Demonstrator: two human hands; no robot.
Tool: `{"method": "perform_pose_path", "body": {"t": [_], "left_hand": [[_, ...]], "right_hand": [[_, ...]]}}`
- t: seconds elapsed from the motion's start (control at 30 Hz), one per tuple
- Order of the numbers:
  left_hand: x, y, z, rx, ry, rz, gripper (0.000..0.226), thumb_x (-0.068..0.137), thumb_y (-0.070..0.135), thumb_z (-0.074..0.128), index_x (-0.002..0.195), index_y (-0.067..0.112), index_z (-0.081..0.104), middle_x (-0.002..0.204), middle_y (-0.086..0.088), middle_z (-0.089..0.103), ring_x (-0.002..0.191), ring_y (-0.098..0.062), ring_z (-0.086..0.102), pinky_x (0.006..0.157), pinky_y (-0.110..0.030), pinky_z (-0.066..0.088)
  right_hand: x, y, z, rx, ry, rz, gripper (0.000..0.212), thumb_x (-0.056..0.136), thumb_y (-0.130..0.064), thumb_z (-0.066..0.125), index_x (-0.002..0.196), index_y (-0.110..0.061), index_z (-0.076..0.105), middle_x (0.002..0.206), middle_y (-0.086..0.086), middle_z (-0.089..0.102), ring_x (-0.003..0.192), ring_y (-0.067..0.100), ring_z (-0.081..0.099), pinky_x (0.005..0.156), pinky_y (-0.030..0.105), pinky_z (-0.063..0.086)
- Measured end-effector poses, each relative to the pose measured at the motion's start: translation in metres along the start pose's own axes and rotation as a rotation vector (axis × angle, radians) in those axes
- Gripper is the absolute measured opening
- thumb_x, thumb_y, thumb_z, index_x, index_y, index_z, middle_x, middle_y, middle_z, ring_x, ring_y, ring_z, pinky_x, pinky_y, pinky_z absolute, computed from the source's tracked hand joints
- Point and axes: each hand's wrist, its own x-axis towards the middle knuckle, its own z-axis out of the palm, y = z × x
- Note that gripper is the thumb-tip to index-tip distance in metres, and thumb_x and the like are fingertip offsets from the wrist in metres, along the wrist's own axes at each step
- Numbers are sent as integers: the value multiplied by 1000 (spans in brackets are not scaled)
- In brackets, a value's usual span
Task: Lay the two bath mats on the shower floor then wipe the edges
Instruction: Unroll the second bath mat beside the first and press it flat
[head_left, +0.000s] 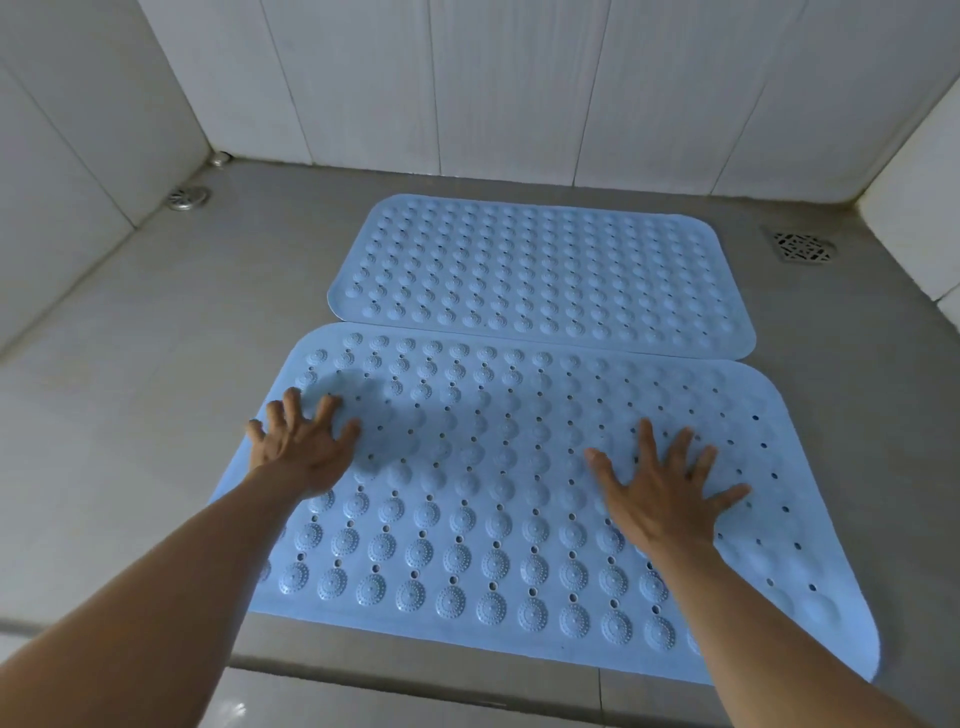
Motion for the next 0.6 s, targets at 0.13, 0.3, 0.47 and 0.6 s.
{"method": "perform_pose_path", "body": {"t": [0.13,0.3,0.47,0.6], "left_hand": [[35,2,1,-53,55,167,60,99,54,28,141,12,32,166,-9,0,152,-30,3,120,-55,9],[55,3,5,-8,156,160,63,89,64,29,139,26,34,146,-2,34,129,-33,33,101,-49,31],[87,0,-2,43,227,287,69,85,70,26,122,17,50,135,-12,43,124,-35,40,105,-47,29],[98,1,9,-66,100,258,89,85,72,26,152,13,27,167,-4,2,153,-25,-5,123,-49,-2]], "right_hand": [[24,-48,0,-29,11,-179,93,80,-87,1,156,-36,-13,166,9,-17,151,35,-15,110,75,-8],[52,-119,5,-144,21,-502,89,84,-85,4,157,-37,-11,166,6,-17,151,31,-18,111,73,-11],[74,-189,9,-174,20,-673,90,84,-86,3,157,-34,-12,165,5,-19,150,28,-23,112,70,-14],[84,-211,23,-204,26,-733,81,88,-81,5,156,-39,-13,165,-1,-20,152,29,-14,112,71,-8]]}}
